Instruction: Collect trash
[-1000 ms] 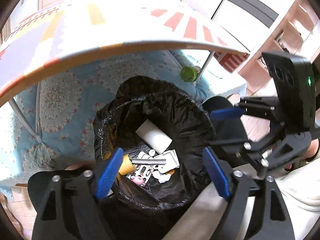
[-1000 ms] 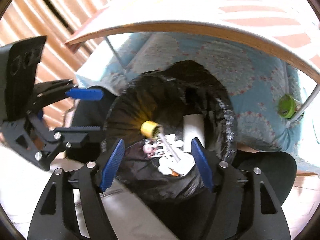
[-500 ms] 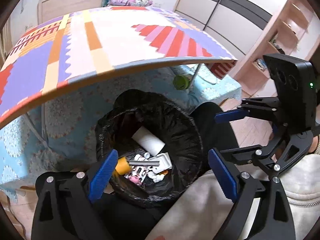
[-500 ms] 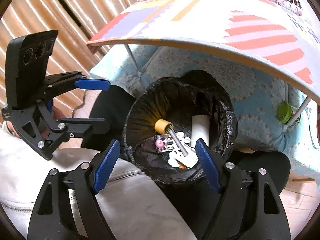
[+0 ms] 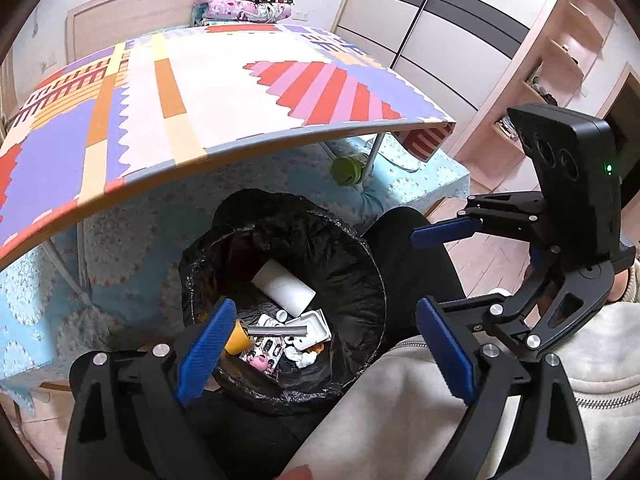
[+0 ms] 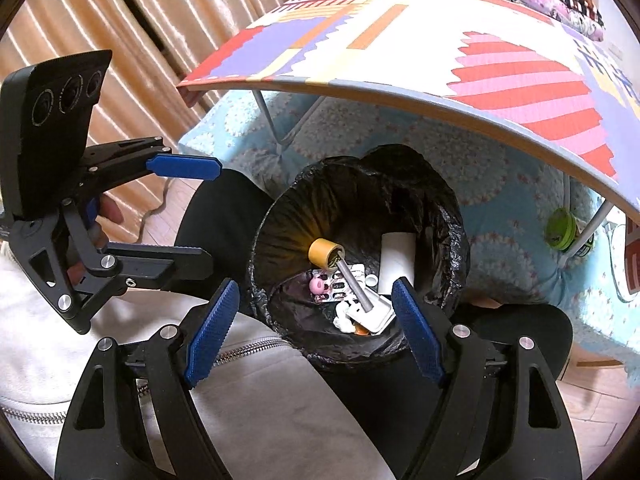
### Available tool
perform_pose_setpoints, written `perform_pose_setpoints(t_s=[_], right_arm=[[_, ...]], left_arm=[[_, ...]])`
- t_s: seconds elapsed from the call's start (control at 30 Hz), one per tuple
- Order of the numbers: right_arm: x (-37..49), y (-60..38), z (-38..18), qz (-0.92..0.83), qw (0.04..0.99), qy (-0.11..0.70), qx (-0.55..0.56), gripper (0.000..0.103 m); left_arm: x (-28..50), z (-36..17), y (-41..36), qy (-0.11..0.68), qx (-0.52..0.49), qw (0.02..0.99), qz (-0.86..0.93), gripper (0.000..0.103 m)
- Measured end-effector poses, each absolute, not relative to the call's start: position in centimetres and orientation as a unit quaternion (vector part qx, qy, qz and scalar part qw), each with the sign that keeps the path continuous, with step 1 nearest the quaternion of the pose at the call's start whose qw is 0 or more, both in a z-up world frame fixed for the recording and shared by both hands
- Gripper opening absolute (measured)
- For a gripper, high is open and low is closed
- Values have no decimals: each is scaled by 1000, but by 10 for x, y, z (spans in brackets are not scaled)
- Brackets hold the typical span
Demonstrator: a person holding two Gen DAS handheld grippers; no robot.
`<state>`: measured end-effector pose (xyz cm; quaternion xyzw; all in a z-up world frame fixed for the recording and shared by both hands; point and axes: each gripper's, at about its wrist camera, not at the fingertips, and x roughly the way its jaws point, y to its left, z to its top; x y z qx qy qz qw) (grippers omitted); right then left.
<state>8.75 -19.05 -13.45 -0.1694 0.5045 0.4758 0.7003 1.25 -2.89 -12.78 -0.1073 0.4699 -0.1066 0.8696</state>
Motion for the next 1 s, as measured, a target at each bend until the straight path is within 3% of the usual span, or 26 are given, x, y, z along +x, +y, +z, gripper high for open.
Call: perform_pose_setpoints(t_s=[1.0], right_arm=[[86, -192, -131, 475, 704, 499, -173, 78]], left_arm=[[11, -129, -26, 466, -110, 873, -95, 88]])
